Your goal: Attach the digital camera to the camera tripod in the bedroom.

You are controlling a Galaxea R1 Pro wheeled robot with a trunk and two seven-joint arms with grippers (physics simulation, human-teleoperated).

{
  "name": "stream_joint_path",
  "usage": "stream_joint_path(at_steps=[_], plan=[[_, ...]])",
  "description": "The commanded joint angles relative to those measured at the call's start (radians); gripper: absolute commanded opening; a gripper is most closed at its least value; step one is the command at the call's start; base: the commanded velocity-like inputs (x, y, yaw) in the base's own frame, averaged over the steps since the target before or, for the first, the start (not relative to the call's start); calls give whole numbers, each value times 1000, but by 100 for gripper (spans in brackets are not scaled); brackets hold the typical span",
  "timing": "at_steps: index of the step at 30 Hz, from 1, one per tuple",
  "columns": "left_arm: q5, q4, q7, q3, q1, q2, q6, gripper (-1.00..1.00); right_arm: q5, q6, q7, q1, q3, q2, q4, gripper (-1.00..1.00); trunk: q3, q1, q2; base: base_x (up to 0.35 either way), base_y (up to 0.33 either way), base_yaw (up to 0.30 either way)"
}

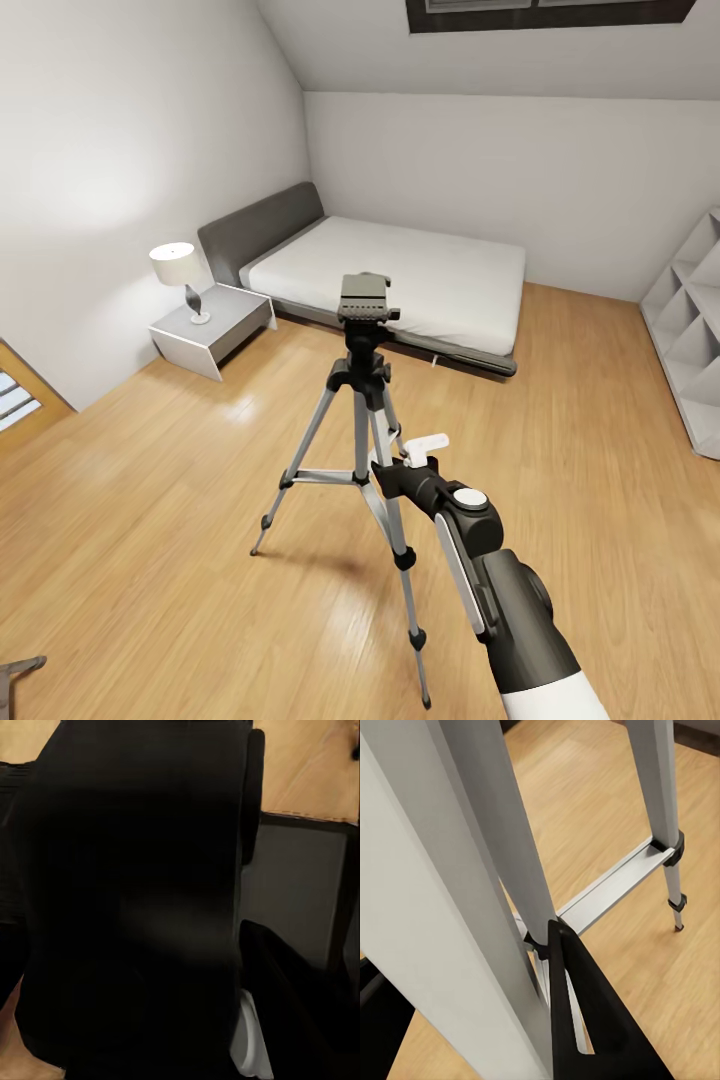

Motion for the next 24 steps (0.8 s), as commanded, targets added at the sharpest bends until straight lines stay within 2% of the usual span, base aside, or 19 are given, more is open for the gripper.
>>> stream_joint_path(at_steps=[1, 5, 6, 8, 9, 12, 13, 20, 21, 24], plan=[[8, -26, 6, -6, 0, 8, 15, -100, 16, 5, 6, 0, -2, 0, 0, -100, -2, 1, -1, 0, 0, 0], [8, -166, 59, -6, 0, 39, 120, -100, 16, 5, 6, 0, -3, 0, 0, -100, -2, 1, -1, 0, 0, 0], [8, -227, 85, -5, 0, 50, 169, -100, 16, 5, 6, 0, -2, 0, 0, -100, -2, 1, -1, 0, 0, 0], [8, -289, 114, -5, 0, 60, 216, -100, 16, 5, 7, 0, -2, 0, 0, -100, -2, 1, -1, 0, 0, 0], [8, -350, 143, -5, 0, 70, 258, -100, 16, 4, 7, 0, -2, 0, 0, -100, -2, 1, -1, 0, 0, 0], [8, -435, 186, -4, 0, 83, 311, -100, 16, 5, 7, 0, -1, 0, 0, -100, -2, 1, -1, 0, 0, 0], [8, -487, 213, -4, 0, 89, 342, -100, 16, 4, 7, 0, -1, 0, 0, -100, -2, 1, -1, 0, 0, 0], [8, -667, 347, 2, 0, 109, 423, -100, 16, 4, 7, 0, 3, 0, -4, -100, -2, 1, -1, 0, 0, 0], [8, -679, 363, 7, 0, 111, 427, -100, 16, 5, 7, 0, 3, 0, -4, -100, -2, 1, -1, 0, 0, 0], [8, -714, 406, 55, -3, 120, 437, -100, 16, 5, 7, 0, 5, 0, -4, -100, -2, 1, -1, 0, 0, 0]])
